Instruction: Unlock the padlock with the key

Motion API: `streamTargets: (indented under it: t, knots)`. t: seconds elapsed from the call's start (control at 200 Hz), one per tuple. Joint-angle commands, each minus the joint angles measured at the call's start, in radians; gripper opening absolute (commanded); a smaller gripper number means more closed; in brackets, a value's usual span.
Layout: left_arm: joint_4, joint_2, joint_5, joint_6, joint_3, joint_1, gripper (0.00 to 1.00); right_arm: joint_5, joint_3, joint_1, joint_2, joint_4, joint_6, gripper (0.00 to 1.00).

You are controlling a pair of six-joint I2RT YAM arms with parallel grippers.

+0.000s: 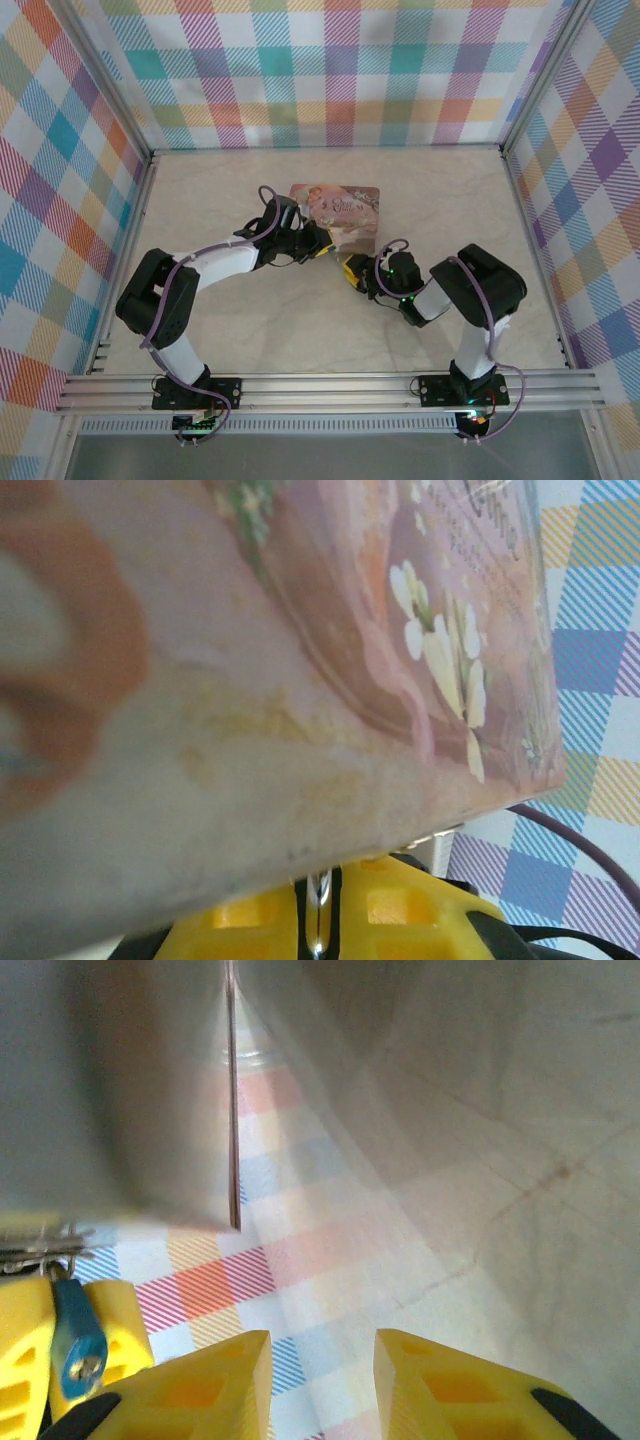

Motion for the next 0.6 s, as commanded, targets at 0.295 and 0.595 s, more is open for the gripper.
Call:
streamTargets:
  t: [0.295,0.595]
  knots:
    - [-0.003,-0.063,0.045,0.015,0.023,-0.004,0.12,0.176,0.239,0.102,-0.449,-1.106,-0.676,0.34]
    - [-0.006,-0.072,0.058,0.013,0.023,0.001,0.12,0.353,0.435,0.193,-0.417,-1.315,-0.994,0.43]
